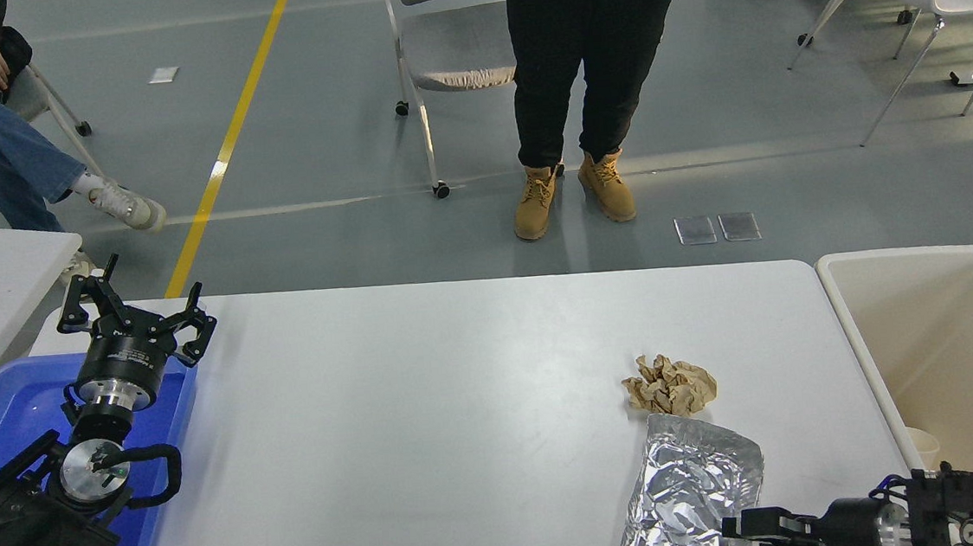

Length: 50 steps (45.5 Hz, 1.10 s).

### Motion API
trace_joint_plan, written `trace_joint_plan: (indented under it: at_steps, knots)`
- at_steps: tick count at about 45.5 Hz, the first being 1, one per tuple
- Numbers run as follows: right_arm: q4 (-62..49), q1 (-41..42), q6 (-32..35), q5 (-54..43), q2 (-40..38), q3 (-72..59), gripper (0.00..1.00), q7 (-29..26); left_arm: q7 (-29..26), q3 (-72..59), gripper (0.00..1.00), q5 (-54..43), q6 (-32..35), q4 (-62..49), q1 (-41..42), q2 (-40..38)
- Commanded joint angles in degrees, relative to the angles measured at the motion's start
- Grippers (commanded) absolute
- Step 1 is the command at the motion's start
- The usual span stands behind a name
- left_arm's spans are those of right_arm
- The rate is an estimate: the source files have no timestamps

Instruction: Clean the table surface

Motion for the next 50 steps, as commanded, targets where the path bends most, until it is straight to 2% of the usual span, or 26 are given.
trace_joint_plan:
  at_steps: [1, 5, 9, 33, 50]
  knots:
    - [-0.32, -0.03, -0.05, -0.89, 0.25, -0.06, 0.27, 0.22, 0.00, 0.00, 1.00, 0.00, 0.00, 0.05, 0.00, 0.00]
    - [-0.32, -0.03, -0.05, -0.89, 0.25, -0.06, 0.17, 0.40, 0.00, 0.00, 1.00, 0.00, 0.00, -0.04, 0.00, 0.00]
    - [-0.23, 0.06, 0.03, -0.98, 0.16, -0.15, 0.00, 0.57, 0.00, 0.00, 1.00, 0.00, 0.00, -0.04, 0.00, 0.00]
    - [-0.23, 1.38, 0.03, -1.94, -1.15, 0.38, 0.00, 2.59, 0.00, 0.00, 1.00, 0.00, 0.00, 0.05, 0.00, 0.00]
    - [0.65, 8.93, 1.70, -1.59, -10.91, 1.17, 0.00, 6.81, 0.00, 0.00, 1.00, 0.00, 0.00, -0.04, 0.00, 0.00]
